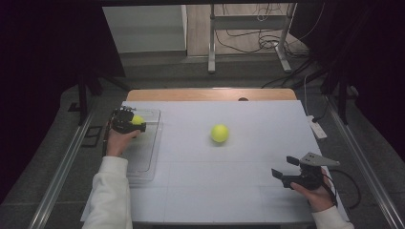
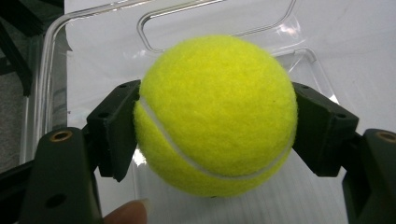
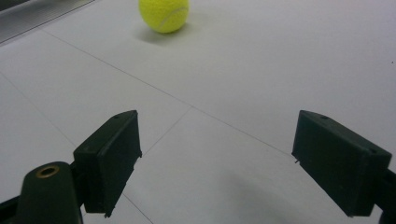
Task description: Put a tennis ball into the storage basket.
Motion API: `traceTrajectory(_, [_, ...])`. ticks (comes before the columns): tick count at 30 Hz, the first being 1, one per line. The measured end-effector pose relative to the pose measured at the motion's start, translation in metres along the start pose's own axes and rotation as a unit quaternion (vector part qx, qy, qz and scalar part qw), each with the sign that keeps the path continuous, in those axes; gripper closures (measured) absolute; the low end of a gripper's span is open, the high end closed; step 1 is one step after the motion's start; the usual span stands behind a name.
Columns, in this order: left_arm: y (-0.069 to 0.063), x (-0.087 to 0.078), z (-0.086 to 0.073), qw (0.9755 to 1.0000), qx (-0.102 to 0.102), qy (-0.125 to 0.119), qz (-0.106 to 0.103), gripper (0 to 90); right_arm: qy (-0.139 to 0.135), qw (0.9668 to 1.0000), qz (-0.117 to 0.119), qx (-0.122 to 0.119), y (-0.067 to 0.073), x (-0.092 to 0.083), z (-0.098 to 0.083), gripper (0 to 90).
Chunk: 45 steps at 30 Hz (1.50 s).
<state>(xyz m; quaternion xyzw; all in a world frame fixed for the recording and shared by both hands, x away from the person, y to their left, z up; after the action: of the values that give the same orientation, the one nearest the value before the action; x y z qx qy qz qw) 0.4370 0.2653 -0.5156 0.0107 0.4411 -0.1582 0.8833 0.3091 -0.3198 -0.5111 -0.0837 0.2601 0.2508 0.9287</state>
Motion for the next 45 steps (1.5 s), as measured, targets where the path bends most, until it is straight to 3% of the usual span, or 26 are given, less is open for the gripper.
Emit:
traceTrajectory(4, [0.0,-0.001,0.001,0.9999,-0.006,-0.006,0.01,20.9,0.0,1.0,0.001,0.001,0.0,0.0,0.0,15.2])
traceTrajectory(11, [-0.001,-0.008,0.003,0.9997,-0.01,-0.021,0.006,10.3,0.0,1.0,0.001,0.001,0.0,0.0,0.0,15.2])
traceTrajectory(18, [-0.005,-0.016,0.005,0.9987,-0.007,-0.049,-0.013,8.9,0.0,1.0,0.001,0.001,-0.001,0.0,0.0,15.2])
traceTrajectory(26, [-0.012,-0.031,0.008,0.995,-0.006,-0.085,-0.052,9.5,0.001,1.0,0.002,0.005,-0.002,0.002,0.0,15.2])
traceTrajectory(32, [-0.022,-0.045,0.01,0.9894,0.0,-0.117,-0.087,10.0,0.002,1.0,0.003,0.008,-0.003,0.003,0.001,15.3])
traceTrajectory(35, [-0.026,-0.047,0.01,0.9882,0.007,-0.121,-0.093,9.9,0.002,1.0,0.002,0.009,-0.003,0.004,0.001,15.3])
traceTrajectory(39, [-0.032,-0.053,0.009,0.9827,0.012,-0.137,-0.124,10.1,0.003,0.9999,0.002,0.01,-0.003,0.005,0.001,15.3])
traceTrajectory(40, [-0.032,-0.053,0.009,0.9827,0.012,-0.137,-0.124,10.1,0.003,0.9999,0.002,0.01,-0.003,0.005,0.001,15.3])
traceTrajectory(44, [-0.038,-0.057,0.009,0.9753,0.01,-0.151,-0.161,10.2,0.004,0.9999,0.004,0.012,-0.004,0.007,0.002,15.3])
traceTrajectory(45, [-0.038,-0.057,0.009,0.9753,0.01,-0.151,-0.161,10.3,0.004,0.9999,0.004,0.012,-0.004,0.007,0.002,15.3])
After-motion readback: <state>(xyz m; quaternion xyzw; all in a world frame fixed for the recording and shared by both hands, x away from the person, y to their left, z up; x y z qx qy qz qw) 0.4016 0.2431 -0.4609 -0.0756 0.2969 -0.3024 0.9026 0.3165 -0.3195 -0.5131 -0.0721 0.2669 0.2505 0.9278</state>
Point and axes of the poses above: each handheld gripper's, and its own axes: x roughly forward along the jaws, z roughly out of its top, y roughly to its left, the point moved 2 cm from there along x, roughly forward along the jaws, and after that the axes turned 12 degrees about -z, right-handed, at the moved point
